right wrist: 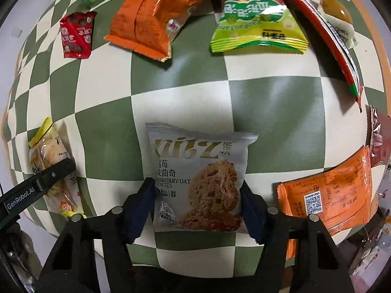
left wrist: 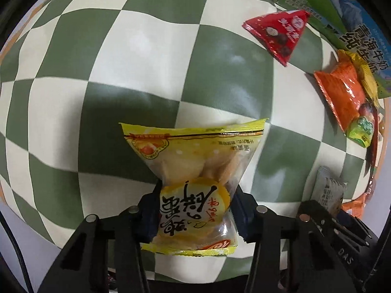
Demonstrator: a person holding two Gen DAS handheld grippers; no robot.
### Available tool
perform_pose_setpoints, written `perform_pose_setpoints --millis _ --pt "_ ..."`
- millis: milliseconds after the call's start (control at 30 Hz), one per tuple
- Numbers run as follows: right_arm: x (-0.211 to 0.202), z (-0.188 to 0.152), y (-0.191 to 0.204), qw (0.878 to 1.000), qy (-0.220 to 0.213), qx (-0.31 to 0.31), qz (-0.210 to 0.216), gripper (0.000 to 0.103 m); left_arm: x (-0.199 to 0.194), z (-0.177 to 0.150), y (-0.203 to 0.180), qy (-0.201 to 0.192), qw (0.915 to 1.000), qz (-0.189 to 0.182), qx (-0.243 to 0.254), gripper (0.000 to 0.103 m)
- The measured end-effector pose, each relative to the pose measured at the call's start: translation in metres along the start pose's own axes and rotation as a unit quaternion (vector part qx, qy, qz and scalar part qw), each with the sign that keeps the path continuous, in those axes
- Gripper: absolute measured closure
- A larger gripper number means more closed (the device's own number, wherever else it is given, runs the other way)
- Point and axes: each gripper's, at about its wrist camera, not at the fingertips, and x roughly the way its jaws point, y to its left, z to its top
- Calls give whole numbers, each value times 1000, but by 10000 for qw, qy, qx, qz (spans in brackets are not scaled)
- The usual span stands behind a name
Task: Organize snacks
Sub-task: 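Carry both packs into the box and release them beside the noodle pack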
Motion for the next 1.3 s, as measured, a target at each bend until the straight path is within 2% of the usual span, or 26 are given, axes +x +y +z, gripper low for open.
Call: perform_pose_setpoints --millis 200,433,633,800,933,1100,1300 --pt "-12 4 -15 9995 -67 -49 300 51 -14 0 -14 -163 9997 -25 203 60" --pt "-44 9 -42 9971 -287 -74 697 53 -52 -7 -34 -407 9979 -202 452 60" --pt "-111 23 -55 9899 -759 -76 1197 53 -112 16 -53 -783 9929 -686 579 60" --pt "-177 45 -56 9806 -1279 -122 1479 53 -167 50 -98 -1118 9841 -1094 835 60" --pt "-221 90 -62 9719 -1699 -107 1623 53 -196 83 -144 -1321 9774 -1243 1084 60" --pt "-236 165 -58 9690 -2017 -123 1421 53 -222 143 -179 -1451 9746 -1142 1271 60" --pt "-219 253 -59 9762 -1908 -87 1031 53 -200 224 -203 -1110 9829 -951 1122 60"
